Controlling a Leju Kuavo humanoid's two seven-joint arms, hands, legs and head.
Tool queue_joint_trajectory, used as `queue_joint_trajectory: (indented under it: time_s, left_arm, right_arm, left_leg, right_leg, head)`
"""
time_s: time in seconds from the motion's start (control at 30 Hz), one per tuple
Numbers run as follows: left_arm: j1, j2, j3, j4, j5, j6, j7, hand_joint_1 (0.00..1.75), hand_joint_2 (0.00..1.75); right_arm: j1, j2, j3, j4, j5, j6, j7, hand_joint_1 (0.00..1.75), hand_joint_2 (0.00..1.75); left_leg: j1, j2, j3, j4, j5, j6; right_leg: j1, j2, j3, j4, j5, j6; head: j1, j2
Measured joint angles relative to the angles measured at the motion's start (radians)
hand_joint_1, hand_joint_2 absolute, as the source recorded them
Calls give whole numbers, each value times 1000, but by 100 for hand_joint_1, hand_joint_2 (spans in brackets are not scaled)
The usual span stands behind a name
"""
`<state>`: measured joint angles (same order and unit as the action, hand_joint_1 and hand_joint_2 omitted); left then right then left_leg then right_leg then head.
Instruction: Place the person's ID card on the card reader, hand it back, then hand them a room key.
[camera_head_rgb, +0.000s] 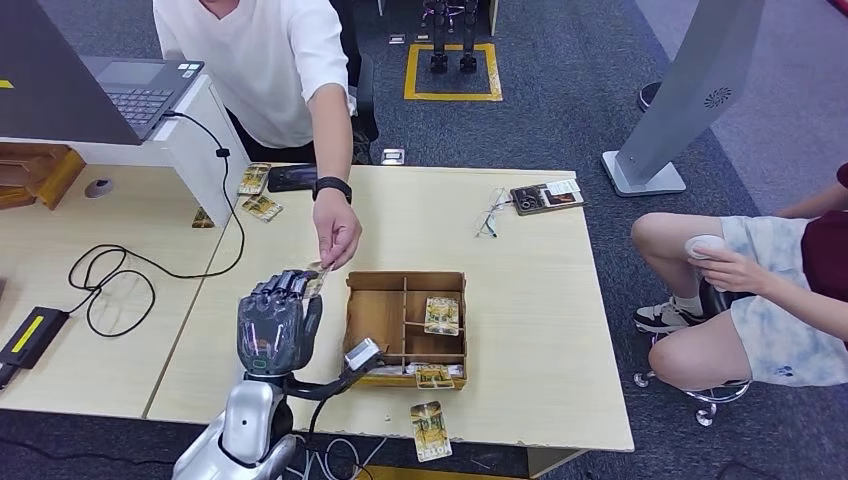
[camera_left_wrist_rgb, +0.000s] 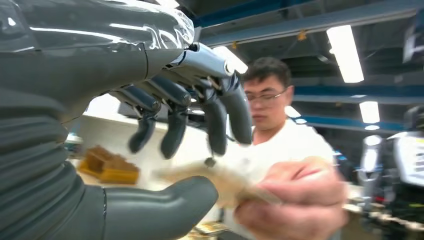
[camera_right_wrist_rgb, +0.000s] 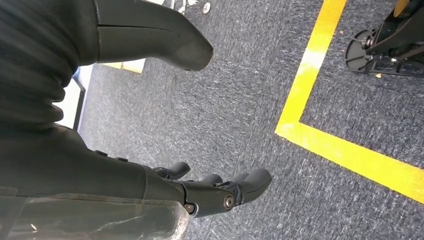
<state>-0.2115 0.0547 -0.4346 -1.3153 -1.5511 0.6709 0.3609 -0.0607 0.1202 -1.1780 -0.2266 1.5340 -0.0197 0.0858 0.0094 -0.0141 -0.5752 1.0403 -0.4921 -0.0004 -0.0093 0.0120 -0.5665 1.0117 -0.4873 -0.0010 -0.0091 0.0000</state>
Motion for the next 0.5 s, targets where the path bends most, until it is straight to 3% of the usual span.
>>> queue_joint_trajectory:
  time_s: [0.23, 0.5]
  left_arm:
    - [47, -78, 124, -81, 4, 0, -153, 0, 175]
    - [76, -144, 232, -143, 46, 0, -272, 0, 175]
  right_arm:
    - [3, 0, 0, 0, 1, -5, 0, 0, 175]
    - [3, 0, 0, 0, 1, -8, 0, 0, 175]
  left_leg:
    - [0, 0, 0, 0, 0, 0]
    - [0, 0, 0, 0, 0, 0]
  right_leg:
    - [0, 0, 0, 0, 0, 0]
    - [0, 0, 0, 0, 0, 0]
  head:
    - [0, 0]
    - [0, 0]
